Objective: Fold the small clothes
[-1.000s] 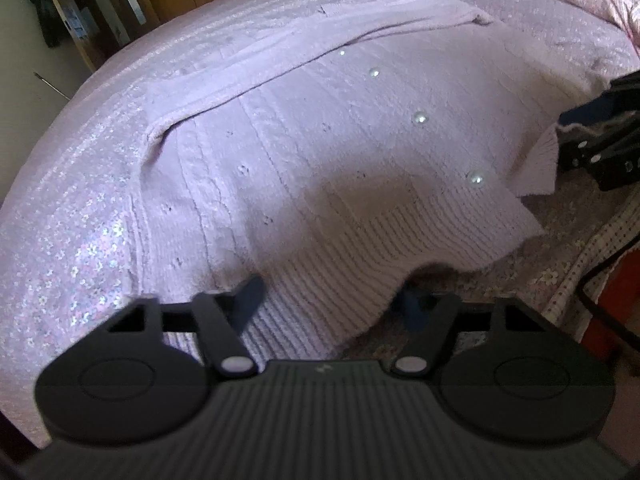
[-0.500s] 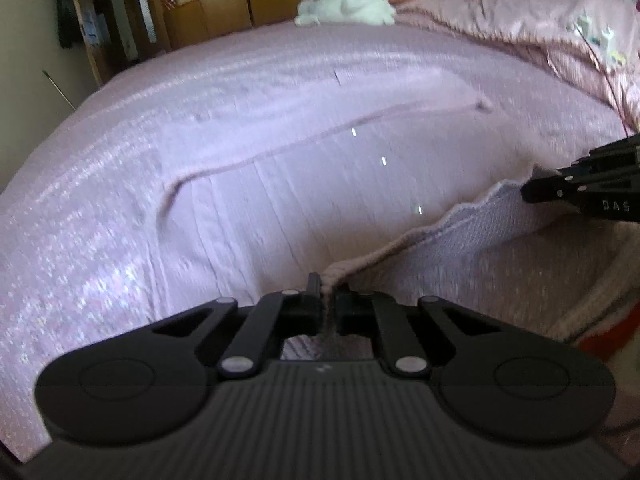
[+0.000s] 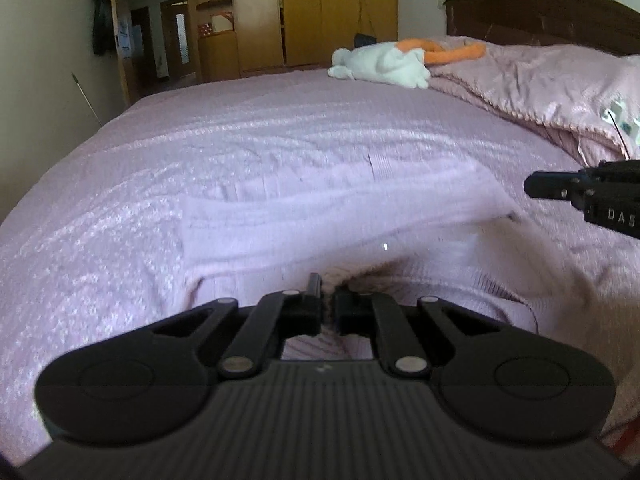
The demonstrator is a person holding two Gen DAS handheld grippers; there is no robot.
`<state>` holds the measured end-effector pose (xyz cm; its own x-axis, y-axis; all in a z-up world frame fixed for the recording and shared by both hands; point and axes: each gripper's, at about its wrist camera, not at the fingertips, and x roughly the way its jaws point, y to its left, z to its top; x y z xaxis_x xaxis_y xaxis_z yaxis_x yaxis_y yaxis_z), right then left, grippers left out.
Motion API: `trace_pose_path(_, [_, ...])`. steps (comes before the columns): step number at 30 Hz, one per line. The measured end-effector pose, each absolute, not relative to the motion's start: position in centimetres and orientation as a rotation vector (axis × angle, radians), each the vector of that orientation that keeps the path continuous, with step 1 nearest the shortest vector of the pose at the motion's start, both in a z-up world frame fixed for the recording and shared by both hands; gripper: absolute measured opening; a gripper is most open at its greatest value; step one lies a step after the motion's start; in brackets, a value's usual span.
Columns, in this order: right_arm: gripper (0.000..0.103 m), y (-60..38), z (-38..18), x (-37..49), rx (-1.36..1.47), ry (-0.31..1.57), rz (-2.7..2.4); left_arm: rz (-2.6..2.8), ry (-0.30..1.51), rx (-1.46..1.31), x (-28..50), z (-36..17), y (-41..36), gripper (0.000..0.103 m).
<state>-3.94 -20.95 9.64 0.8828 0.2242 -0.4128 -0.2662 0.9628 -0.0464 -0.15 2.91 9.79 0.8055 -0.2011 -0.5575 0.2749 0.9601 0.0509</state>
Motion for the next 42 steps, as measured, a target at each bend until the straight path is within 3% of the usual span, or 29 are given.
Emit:
trace_pose_path(14, [0.002, -22.5, 12.7, 2.0, -0.050, 0.358, 0.216, -0.278, 0.540, 0.090, 5.0, 12.4, 1.8, 0.007])
trace_pose_path(20, [0.004, -24.5, 10.7, 4.8, 0.096, 0.491, 0.267, -0.263, 0.590, 0.079, 7.4, 10.9, 1.8, 0.007])
trace_pose_path(22, [0.016, -25.2, 9.5, 4.7, 0.152, 0.538, 0.287, -0.256, 0.607, 0.073, 7.5, 10.3, 2.0, 0.007])
trace_pose_path(24, [0.058, -25.4, 8.4, 3.8, 0.172, 0.571, 0.304, -0.250, 0.618, 0.069, 7.5, 9.8, 2.2, 0.007])
trace_pose_path(26, [0.076, -25.0, 7.4, 2.3, 0.161, 0.573, 0.341, -0.246, 0.627, 0.069, 7.5, 9.3, 2.4, 0.007])
trace_pose_path(33, [0.088, -23.0, 4.1, -0.7, 0.063, 0.685, 0.428, -0.247, 0.628, 0.072, 7.2, 8.8, 2.3, 0.007])
trace_pose_path(42, [0.088, -21.2, 0.9, -0.6, -0.048, 0.741, 0.413, -0.247, 0.633, 0.071, 6.8, 8.5, 2.5, 0.007])
